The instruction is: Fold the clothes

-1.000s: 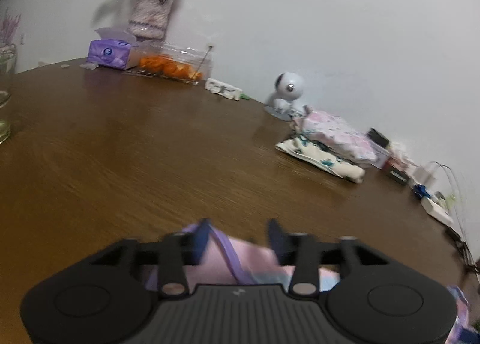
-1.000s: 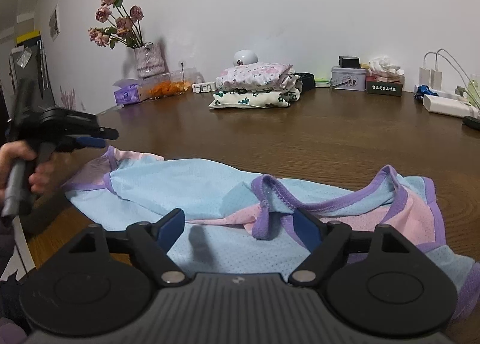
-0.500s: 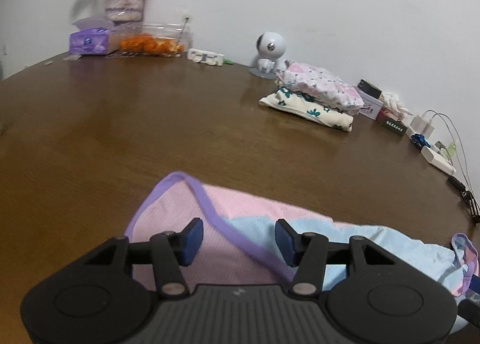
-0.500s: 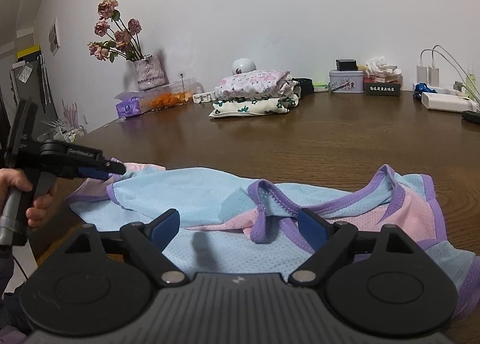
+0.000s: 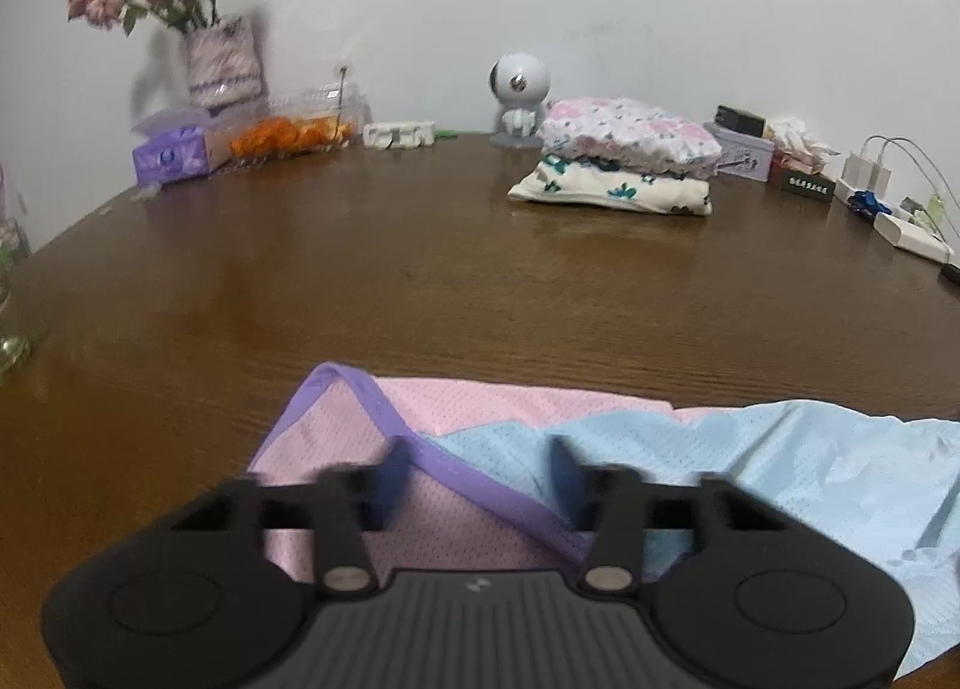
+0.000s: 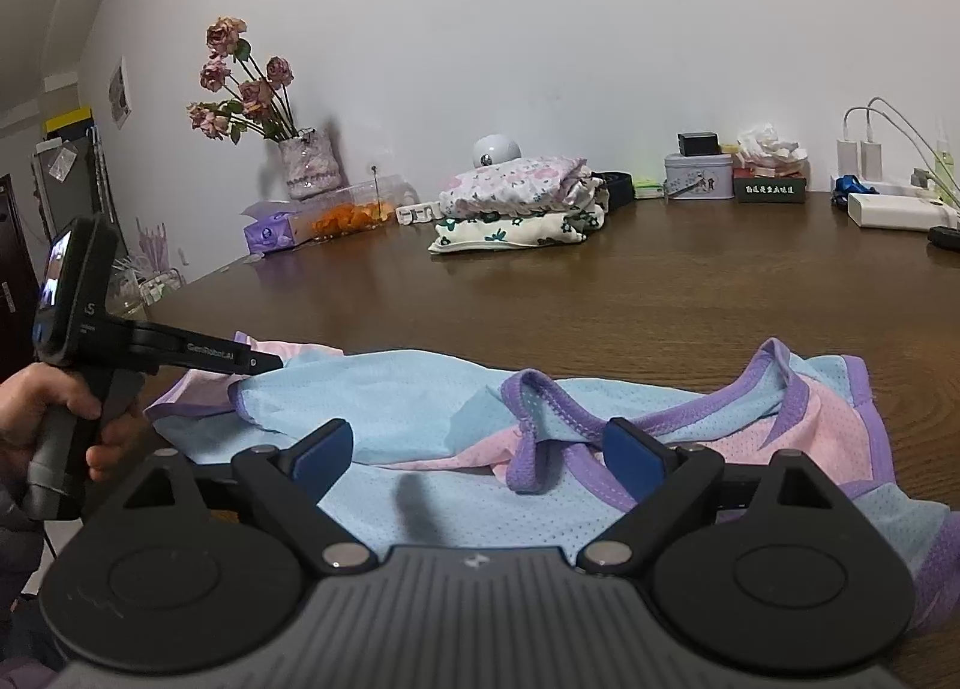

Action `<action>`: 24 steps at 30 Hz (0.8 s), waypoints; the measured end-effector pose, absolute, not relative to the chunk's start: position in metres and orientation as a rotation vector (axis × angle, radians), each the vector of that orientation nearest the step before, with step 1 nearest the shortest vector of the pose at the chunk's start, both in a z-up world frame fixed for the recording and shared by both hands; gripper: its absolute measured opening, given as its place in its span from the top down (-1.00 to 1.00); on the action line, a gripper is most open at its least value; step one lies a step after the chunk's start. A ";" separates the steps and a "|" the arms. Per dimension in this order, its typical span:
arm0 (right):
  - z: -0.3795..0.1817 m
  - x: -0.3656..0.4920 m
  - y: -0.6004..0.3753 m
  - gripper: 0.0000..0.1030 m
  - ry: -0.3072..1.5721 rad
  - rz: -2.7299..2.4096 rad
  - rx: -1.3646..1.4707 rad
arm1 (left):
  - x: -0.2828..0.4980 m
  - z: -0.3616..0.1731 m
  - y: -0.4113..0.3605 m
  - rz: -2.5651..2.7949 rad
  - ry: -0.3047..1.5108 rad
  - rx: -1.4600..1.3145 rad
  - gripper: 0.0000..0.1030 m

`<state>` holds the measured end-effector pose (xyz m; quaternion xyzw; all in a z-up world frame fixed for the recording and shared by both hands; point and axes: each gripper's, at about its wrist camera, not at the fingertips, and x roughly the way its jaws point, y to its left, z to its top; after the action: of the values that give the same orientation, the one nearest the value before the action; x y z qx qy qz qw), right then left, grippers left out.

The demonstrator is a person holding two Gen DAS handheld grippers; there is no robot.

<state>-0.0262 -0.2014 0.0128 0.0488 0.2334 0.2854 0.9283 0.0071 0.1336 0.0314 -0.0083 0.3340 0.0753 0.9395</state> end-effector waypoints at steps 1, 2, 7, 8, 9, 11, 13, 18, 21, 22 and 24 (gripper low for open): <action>0.013 -0.026 -0.202 -0.80 0.477 0.586 0.104 | 0.007 0.032 0.132 0.150 0.681 -0.009 0.86; 0.013 -0.026 -0.202 -0.80 0.477 0.588 0.104 | 0.007 0.032 0.131 0.148 0.677 -0.005 0.89; 0.013 -0.027 -0.201 -0.81 0.476 0.592 0.103 | 0.011 0.037 0.136 0.132 0.647 -0.039 0.99; 0.013 -0.027 -0.201 -0.81 0.477 0.592 0.103 | 0.012 0.037 0.138 0.132 0.643 -0.048 1.00; 0.012 -0.027 -0.201 -0.81 0.477 0.591 0.103 | 0.014 0.037 0.140 0.133 0.640 -0.056 1.00; 0.012 -0.027 -0.201 -0.81 0.478 0.589 0.103 | 0.018 0.037 0.143 0.130 0.634 -0.075 1.00; 0.012 -0.028 -0.200 -0.81 0.479 0.588 0.103 | 0.019 0.037 0.148 0.126 0.632 -0.097 1.00; 0.012 -0.028 -0.200 -0.82 0.482 0.588 0.101 | 0.026 0.037 0.155 0.128 0.647 -0.123 0.97; 0.012 -0.028 -0.200 -0.82 0.483 0.587 0.101 | 0.028 0.035 0.160 0.142 0.647 -0.142 0.89; 0.012 -0.027 -0.200 -0.82 0.484 0.588 0.100 | 0.028 0.035 0.162 0.149 0.644 -0.147 0.88; 0.012 -0.027 -0.200 -0.82 0.486 0.589 0.100 | 0.027 0.035 0.165 0.161 0.639 -0.155 0.87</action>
<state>-0.0271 -0.2002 0.0122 0.0486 0.2368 0.2871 0.9269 0.0269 0.1655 0.0351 -0.0761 0.3132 0.0792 0.9433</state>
